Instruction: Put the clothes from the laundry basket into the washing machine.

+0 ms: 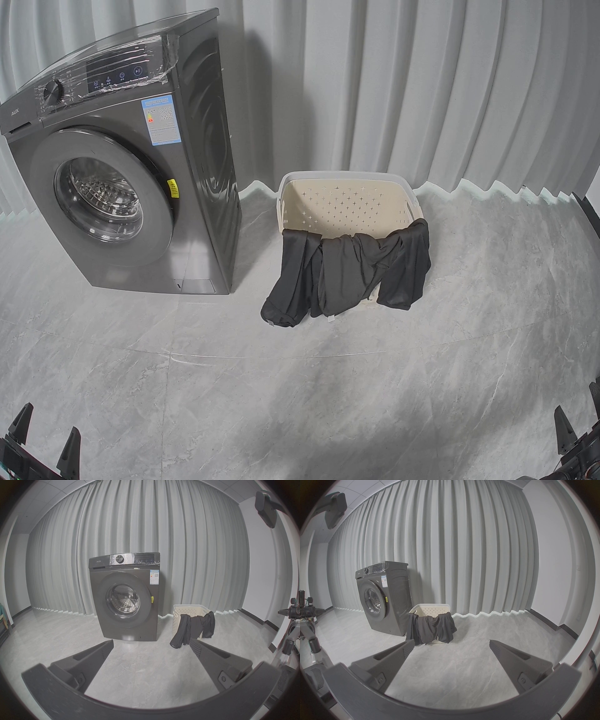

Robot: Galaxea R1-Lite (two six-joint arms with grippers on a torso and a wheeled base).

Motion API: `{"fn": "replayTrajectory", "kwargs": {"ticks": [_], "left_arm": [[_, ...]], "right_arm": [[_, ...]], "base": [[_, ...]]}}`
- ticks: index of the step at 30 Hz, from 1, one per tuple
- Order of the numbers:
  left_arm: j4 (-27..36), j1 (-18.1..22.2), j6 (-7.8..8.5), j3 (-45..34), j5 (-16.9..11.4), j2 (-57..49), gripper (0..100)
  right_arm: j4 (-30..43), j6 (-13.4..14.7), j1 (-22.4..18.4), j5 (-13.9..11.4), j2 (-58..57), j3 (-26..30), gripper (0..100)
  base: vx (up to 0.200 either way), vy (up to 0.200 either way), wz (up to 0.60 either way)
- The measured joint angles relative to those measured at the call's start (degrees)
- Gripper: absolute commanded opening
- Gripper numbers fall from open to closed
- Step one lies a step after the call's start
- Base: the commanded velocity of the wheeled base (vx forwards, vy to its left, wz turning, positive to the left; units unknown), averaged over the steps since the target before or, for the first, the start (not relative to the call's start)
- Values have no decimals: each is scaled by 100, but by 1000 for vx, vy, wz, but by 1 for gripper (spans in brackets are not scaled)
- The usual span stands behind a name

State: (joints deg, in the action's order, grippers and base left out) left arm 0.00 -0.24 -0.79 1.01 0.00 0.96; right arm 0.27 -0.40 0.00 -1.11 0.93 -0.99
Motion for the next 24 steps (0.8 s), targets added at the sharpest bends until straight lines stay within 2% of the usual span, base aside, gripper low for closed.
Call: {"fn": "replayTrajectory", "kwargs": {"ticks": [4, 24], "left_arm": [[7, -2, 9, 0, 0, 0, 100], [10, -2, 4, 0, 0, 0, 100]], "right_arm": [[-2, -2, 0, 0, 0, 0, 100], [0, -2, 0, 5, 0, 0, 100]], "base": [[0, 0, 0], [200, 0, 0]]}}
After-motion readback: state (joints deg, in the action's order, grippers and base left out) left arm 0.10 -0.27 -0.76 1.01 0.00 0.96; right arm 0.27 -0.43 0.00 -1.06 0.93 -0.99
